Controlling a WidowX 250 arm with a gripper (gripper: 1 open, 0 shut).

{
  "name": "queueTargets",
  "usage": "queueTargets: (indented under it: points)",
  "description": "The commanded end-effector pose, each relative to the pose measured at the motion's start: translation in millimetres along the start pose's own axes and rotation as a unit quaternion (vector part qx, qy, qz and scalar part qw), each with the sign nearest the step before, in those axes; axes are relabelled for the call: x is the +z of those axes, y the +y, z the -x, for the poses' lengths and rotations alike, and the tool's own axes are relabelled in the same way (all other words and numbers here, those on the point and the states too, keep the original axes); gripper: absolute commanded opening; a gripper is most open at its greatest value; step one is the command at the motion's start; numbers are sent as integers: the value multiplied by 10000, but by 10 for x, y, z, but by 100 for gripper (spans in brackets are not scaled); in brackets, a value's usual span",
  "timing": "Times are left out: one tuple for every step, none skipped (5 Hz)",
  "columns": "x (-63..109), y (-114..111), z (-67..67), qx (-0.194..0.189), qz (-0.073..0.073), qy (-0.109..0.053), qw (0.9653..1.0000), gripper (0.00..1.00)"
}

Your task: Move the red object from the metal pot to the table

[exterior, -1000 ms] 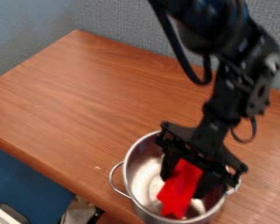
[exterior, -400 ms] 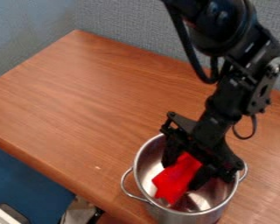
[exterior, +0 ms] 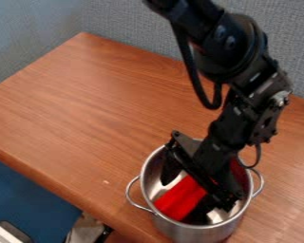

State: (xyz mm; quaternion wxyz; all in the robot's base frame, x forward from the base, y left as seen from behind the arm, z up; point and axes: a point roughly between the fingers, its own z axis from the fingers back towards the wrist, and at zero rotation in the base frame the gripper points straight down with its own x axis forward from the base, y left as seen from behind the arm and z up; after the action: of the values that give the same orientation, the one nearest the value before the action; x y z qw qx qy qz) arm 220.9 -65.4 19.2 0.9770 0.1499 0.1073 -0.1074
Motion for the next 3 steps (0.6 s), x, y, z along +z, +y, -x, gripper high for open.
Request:
queueTargets:
  points:
    - [-58, 61, -16, -17, -111, -238, 9997, 100]
    - [-106, 113, -13, 1, -181, -387, 9991, 100]
    - [-90, 185, 52, 331, -79, -317, 9989, 100]
